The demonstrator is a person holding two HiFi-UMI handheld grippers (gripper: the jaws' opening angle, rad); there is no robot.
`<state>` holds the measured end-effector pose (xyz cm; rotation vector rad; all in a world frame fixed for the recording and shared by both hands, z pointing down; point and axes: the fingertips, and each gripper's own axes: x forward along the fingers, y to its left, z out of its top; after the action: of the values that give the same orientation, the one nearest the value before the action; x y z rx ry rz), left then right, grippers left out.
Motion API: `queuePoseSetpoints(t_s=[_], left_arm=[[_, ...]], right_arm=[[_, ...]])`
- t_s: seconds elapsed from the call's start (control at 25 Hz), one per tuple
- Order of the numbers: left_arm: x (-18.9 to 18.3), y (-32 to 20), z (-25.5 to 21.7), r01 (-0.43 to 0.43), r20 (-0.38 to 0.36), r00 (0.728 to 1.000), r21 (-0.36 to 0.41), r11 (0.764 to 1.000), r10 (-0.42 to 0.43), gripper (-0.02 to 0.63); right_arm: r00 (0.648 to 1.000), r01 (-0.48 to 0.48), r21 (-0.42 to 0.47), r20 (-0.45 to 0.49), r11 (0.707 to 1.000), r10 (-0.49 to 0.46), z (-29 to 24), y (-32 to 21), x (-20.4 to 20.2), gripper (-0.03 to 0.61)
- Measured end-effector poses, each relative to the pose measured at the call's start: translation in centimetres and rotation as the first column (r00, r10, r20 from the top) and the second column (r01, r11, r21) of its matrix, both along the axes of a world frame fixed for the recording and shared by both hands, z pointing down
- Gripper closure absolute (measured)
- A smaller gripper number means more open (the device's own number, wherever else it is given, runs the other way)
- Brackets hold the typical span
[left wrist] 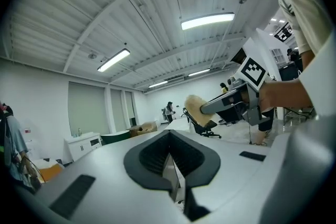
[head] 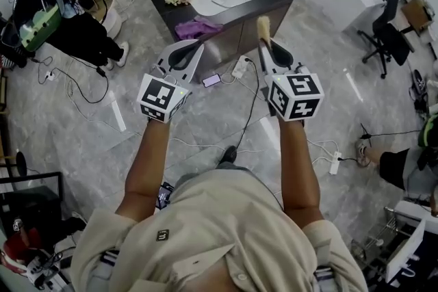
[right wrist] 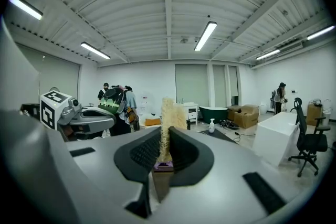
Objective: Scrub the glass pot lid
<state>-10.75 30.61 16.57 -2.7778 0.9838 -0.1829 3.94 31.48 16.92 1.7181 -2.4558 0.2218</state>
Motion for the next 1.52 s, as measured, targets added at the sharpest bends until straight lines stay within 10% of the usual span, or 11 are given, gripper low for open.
queuePoseSetpoints(t_s=[0.92, 1.52], left_arm=[[9.2, -5.8, 1.4, -0.042, 0.087, 0.995, -0.024, 0.999, 0.044, 0.600], [11.1, -21.6, 1.7, -0.138, 0.022, 0.990, -0.024, 0.990, 0.138, 0.600]], right_arm=[[0.994, -0.042, -0.017, 0.097, 0.999, 0.044, 2.2, -4.9, 9.3, 0.538], [0.986, -0.161, -0.024, 0.033, 0.987, 0.162, 1.4, -17.9, 12.1, 0.538]])
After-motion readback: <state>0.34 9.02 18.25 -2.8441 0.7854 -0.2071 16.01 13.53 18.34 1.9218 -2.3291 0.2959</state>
